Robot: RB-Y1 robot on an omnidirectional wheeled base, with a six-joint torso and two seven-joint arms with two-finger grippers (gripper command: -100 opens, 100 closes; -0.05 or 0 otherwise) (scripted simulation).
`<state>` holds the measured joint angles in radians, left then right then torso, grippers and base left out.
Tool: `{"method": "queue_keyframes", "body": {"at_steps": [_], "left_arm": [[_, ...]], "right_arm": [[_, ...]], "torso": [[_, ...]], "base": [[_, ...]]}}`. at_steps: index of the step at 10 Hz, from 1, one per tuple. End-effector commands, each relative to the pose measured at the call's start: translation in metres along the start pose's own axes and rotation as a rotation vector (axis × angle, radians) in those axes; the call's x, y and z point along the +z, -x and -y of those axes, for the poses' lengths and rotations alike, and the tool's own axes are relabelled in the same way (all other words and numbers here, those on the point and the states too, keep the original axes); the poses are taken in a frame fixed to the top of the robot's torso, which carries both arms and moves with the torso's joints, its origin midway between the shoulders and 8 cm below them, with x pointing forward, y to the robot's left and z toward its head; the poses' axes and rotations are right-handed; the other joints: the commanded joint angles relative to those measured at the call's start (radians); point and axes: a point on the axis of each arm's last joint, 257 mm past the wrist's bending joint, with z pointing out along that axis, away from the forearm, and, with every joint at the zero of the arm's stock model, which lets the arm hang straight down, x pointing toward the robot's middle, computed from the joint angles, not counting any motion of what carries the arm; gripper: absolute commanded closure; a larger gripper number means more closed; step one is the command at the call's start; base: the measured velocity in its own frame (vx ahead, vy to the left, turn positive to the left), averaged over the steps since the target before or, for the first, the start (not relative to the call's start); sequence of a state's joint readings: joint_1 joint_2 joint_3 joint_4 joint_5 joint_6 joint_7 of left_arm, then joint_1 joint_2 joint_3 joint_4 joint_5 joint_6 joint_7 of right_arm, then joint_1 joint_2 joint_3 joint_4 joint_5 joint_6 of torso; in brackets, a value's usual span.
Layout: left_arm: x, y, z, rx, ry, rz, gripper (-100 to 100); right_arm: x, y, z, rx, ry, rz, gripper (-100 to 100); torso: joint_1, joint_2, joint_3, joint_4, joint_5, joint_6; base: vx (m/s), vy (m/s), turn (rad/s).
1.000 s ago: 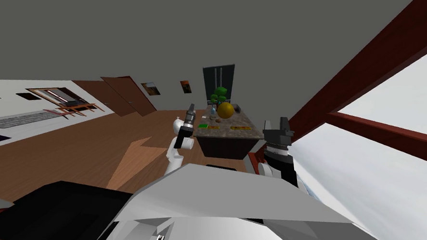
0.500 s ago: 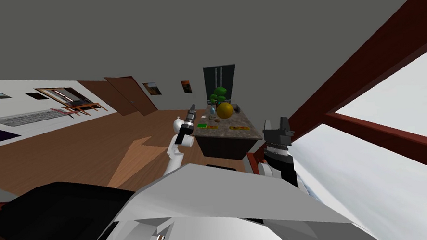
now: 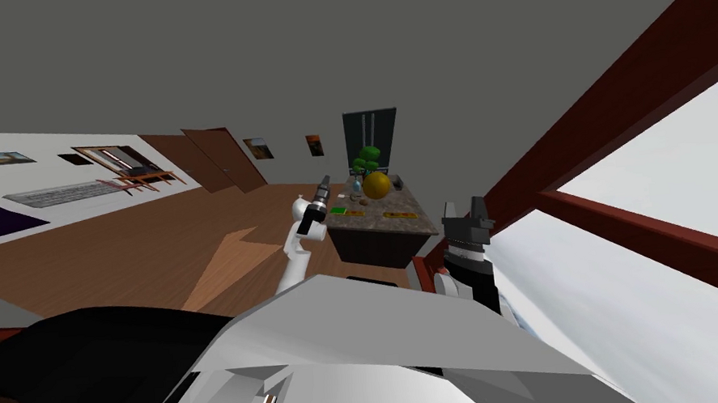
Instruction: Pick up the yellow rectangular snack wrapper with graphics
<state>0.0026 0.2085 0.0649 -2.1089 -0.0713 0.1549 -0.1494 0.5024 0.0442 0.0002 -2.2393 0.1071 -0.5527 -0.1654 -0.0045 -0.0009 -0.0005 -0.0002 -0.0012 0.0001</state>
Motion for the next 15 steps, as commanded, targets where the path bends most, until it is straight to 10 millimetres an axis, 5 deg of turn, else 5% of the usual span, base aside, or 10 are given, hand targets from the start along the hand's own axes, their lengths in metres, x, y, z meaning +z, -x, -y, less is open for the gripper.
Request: {"method": "queue_keyframes", "body": {"at_steps": [1, 8, 15], "left_arm": [[0.003, 0.0, -0.011, 0.002, 0.038, -0.005, -100], [0.032, 0.007, -0.06, 0.005, 0.217, 0.002, -100], [0.039, 0.009, -0.112, -0.009, 0.419, -0.001, -100]], "right_arm": [[0.0, 0.0, 0.0, 0.0, 0.0, 0.0, 0], [0.0, 0.0, 0.0, 0.0, 0.0, 0.0, 0], [0.0, 0.0, 0.0, 0.0, 0.0, 0.0, 0]], "torso": [[0.0, 0.0, 0.0, 0.0, 0.0, 0.0], [0.003, 0.0, 0.0, 0.0, 0.001, 0.0], [0.003, -0.001, 0.0, 0.0, 0.001, 0.0]], "base": [[0.004, -0.032, -0.002], [0.0, -0.048, 0.017], [0.008, -0.042, 0.002]]}}
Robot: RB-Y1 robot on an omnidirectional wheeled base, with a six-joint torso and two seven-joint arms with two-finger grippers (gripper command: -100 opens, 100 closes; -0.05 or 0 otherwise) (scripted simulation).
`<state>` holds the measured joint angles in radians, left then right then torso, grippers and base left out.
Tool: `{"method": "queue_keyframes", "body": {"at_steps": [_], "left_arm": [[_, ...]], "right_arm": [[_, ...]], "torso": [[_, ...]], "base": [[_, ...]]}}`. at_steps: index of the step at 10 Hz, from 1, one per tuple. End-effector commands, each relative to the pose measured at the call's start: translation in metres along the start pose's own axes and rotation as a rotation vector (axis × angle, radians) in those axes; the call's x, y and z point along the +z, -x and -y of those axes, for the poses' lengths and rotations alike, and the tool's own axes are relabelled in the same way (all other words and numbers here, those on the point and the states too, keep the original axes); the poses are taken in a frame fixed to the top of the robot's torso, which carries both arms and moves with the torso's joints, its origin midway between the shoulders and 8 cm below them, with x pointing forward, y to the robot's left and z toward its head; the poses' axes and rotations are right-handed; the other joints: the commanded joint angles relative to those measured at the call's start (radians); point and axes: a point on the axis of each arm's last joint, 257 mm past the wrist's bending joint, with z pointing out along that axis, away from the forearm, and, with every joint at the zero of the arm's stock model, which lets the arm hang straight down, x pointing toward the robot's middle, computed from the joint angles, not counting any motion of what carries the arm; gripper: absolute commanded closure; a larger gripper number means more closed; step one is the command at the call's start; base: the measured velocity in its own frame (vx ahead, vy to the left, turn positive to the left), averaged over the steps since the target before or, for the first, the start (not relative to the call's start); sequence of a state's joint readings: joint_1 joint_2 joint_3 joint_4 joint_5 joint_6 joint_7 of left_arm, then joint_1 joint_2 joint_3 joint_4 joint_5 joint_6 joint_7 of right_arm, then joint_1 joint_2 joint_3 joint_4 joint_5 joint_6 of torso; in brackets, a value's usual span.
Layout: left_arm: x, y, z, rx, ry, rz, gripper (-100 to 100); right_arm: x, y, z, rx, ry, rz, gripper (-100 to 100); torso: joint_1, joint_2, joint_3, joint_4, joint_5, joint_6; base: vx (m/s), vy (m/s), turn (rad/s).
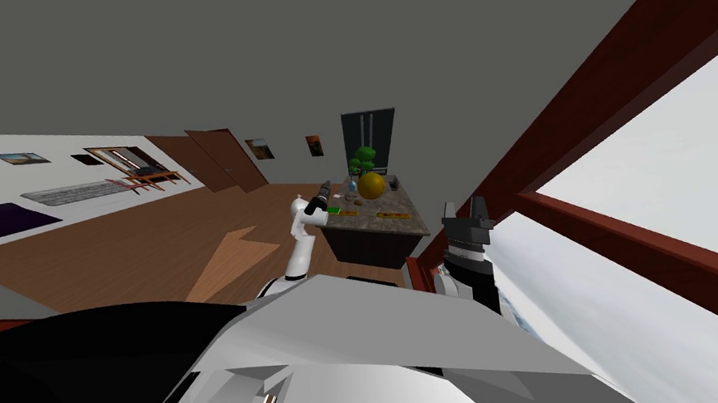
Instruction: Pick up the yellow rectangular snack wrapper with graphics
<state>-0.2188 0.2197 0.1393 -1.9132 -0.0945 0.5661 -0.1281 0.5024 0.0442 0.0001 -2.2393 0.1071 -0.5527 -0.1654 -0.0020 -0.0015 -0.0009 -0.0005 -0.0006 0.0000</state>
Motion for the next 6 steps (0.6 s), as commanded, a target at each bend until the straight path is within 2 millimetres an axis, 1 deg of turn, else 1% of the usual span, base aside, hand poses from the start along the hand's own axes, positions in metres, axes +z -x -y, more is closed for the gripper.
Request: {"method": "queue_keyframes", "body": {"at_steps": [1, 2, 3, 4, 5, 6], "left_arm": [[0.002, -0.001, -0.011, -0.001, 0.04, -0.004, -100], [0.012, 0.002, -0.02, -0.012, 0.083, 0.001, -100], [0.011, 0.001, -0.028, -0.013, 0.115, -0.004, -100], [0.011, 0.0, -0.031, -0.013, 0.127, -0.005, -100], [0.02, 0.002, -0.041, -0.026, 0.176, -0.003, -100], [0.019, 0.001, -0.046, -0.026, 0.197, -0.005, -100]], "right_arm": [[0.0, 0.0, 0.0, 0.0, 0.0, 0.0, 0], [0.0, 0.0, 0.0, 0.0, 0.0, 0.0, 0], [0.0, 0.0, 0.0, 0.0, 0.0, 0.0, 0], [0.0, 0.0, 0.0, 0.0, 0.0, 0.0, 0], [0.0, 0.0, 0.0, 0.0, 0.0, 0.0, 0], [0.0, 0.0, 0.0, 0.0, 0.0, 0.0, 0]], "torso": [[0.0, 0.0, 0.0, 0.0, 0.0, 0.0], [0.001, 0.0, 0.0, 0.0, 0.0, 0.0], [0.0, 0.0, 0.0, 0.0, 0.0, 0.0], [0.0, 0.0, 0.0, 0.0, 0.0, 0.0], [0.001, 0.0, 0.0, 0.0, 0.0, 0.0], [0.001, 0.0, 0.0, 0.0, 0.0, 0.0]], "base": [[0.003, -0.021, 0.002], [0.014, -0.039, -0.018], [0.013, -0.039, -0.009], [0.004, -0.018, 0.003], [0.007, -0.026, -0.026], [0.014, -0.028, -0.016]]}}
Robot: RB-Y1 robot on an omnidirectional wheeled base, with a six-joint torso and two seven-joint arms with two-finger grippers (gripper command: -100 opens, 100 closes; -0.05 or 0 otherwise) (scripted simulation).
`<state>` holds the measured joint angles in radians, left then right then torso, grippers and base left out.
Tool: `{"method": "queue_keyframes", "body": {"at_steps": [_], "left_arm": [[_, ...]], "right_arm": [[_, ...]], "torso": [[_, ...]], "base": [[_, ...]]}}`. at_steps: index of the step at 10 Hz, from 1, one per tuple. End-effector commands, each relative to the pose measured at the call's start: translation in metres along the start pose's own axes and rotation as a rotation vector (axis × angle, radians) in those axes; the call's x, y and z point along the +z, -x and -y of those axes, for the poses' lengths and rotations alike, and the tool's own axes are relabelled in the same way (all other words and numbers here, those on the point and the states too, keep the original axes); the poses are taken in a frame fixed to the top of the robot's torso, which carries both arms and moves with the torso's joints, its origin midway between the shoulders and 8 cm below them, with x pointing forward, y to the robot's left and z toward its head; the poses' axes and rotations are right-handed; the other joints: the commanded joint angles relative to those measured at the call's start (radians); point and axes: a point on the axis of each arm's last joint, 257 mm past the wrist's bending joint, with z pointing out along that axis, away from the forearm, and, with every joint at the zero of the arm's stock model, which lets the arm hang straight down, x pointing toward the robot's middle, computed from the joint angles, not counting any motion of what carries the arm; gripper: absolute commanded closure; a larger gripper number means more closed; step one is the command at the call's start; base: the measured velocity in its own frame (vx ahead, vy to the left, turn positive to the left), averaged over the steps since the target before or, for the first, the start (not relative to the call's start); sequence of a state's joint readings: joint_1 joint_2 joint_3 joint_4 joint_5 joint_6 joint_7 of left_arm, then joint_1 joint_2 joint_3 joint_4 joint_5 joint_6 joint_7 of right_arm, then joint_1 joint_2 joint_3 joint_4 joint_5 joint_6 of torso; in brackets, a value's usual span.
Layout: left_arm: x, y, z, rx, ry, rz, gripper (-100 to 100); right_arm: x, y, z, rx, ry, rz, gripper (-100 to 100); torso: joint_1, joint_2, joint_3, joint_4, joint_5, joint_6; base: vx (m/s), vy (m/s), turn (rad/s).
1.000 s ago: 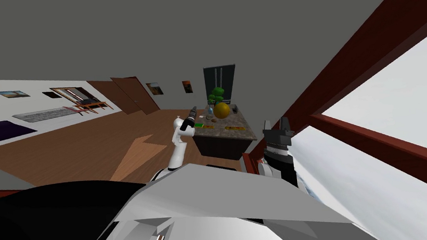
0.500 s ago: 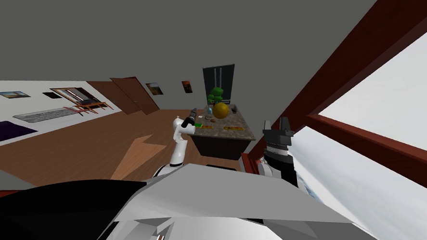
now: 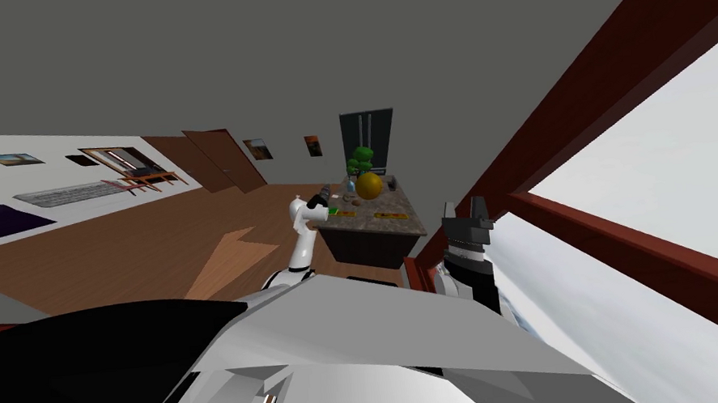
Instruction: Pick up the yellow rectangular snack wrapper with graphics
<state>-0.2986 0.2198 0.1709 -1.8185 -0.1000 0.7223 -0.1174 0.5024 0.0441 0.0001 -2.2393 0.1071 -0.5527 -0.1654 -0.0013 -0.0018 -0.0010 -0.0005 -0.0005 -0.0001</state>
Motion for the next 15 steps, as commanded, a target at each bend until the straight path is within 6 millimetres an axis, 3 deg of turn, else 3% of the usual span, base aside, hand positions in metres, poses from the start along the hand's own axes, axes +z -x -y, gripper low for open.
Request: {"method": "queue_keyframes", "body": {"at_steps": [1, 7, 8, 15], "left_arm": [[0.002, -0.001, -0.01, -0.002, 0.041, -0.004, -100], [0.021, 0.0, -0.05, -0.052, 0.25, -0.012, -100], [0.02, -0.003, -0.065, -0.051, 0.298, -0.019, -100], [0.02, -0.009, -0.112, -0.106, 0.534, -0.041, -100]], "right_arm": [[0.0, 0.0, 0.0, 0.0, 0.0, 0.0, 0], [0.0, 0.0, 0.0, 0.0, 0.0, 0.0, 0], [0.0, 0.0, 0.0, 0.0, 0.0, 0.0, 0], [0.0, 0.0, 0.0, 0.0, 0.0, 0.0, 0]], "torso": [[0.0, 0.0, 0.0, 0.0, 0.0, 0.0], [0.001, 0.0, 0.0, 0.0, 0.0, 0.0], [0.0, -0.001, -0.001, 0.0, 0.0, 0.0], [0.002, -0.001, 0.0, 0.0, 0.0, 0.0]], "base": [[0.011, -0.014, 0.003], [0.018, -0.02, -0.033], [0.026, -0.014, -0.028], [0.022, -0.001, -0.04]]}}
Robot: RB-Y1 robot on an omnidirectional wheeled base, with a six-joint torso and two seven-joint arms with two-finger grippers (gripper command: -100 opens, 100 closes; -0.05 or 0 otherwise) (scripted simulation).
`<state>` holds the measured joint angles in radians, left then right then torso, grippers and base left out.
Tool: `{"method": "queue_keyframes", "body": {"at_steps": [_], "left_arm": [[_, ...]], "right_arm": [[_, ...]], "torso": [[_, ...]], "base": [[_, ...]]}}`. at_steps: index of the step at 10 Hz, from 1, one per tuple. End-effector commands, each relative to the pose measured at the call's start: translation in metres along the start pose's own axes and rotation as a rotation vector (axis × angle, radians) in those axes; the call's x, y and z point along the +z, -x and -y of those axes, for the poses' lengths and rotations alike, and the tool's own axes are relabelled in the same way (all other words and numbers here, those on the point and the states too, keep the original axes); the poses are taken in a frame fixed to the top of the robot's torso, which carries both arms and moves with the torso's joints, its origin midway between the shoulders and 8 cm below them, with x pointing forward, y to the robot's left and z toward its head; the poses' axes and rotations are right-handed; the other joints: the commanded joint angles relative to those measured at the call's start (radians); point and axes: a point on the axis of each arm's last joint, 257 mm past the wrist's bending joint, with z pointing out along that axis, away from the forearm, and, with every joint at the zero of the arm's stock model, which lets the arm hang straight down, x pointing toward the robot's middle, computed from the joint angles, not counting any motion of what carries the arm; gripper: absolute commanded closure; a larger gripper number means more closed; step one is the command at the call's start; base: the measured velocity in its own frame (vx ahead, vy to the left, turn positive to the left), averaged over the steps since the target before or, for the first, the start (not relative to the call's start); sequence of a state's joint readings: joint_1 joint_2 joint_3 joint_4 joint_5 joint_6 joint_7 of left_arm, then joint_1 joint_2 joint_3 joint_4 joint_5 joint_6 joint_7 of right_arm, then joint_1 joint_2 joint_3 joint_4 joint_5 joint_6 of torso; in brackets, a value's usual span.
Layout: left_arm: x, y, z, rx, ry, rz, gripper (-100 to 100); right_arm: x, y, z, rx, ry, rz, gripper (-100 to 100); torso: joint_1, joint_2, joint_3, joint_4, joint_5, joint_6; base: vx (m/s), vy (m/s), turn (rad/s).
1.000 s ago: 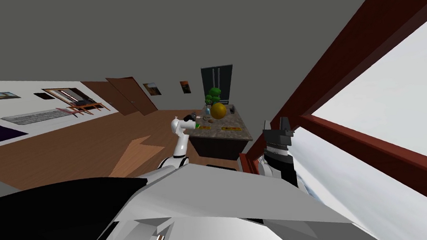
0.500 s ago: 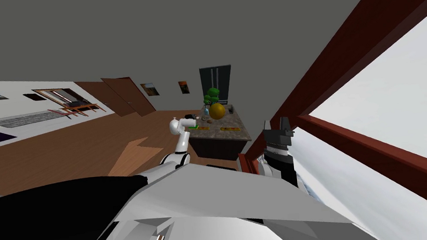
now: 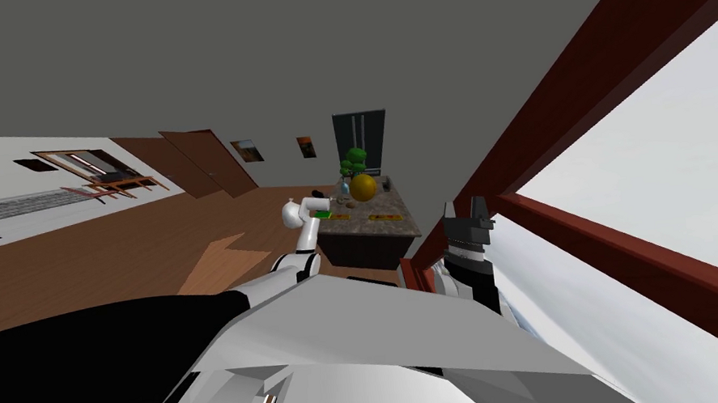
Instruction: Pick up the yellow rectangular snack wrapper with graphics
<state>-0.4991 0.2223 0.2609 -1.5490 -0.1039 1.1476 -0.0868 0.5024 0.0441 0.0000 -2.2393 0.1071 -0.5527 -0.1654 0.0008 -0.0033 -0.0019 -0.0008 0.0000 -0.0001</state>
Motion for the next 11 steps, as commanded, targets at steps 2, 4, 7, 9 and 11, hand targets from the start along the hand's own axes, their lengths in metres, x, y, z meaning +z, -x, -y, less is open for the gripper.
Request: {"method": "queue_keyframes", "body": {"at_steps": [2, 4, 7, 9, 11], "left_arm": [[0.004, -0.004, -0.018, -0.008, 0.077, -0.008, -100], [0.008, -0.006, -0.035, -0.024, 0.161, -0.019, -100], [0.01, -0.008, -0.053, -0.04, 0.247, -0.03, -100], [0.011, -0.011, -0.07, -0.054, 0.328, -0.041, -100], [0.009, -0.014, -0.086, -0.068, 0.404, -0.053, -100]], "right_arm": [[0.0, 0.0, 0.0, 0.0, 0.0, 0.0, 0], [0.0, 0.0, 0.0, 0.0, 0.0, 0.0, 0], [0.0, 0.0, 0.0, 0.0, 0.0, 0.0, 0], [0.0, 0.0, 0.0, 0.0, 0.0, 0.0, 0], [0.0, 0.0, 0.0, 0.0, 0.0, 0.0, 0]], "torso": [[0.0, 0.0, 0.0, 0.0, 0.0, 0.0], [0.001, 0.001, 0.001, 0.0, 0.0, 0.0], [0.001, 0.0, 0.0, 0.0, 0.0, 0.0], [0.001, 0.001, 0.001, 0.0, 0.0, 0.0], [0.002, 0.001, 0.0, 0.0, 0.0, 0.0]], "base": [[0.023, 0.009, -0.017], [0.02, 0.019, -0.07], [0.031, 0.017, -0.038], [0.021, 0.025, -0.068], [0.031, 0.036, -0.063]]}}
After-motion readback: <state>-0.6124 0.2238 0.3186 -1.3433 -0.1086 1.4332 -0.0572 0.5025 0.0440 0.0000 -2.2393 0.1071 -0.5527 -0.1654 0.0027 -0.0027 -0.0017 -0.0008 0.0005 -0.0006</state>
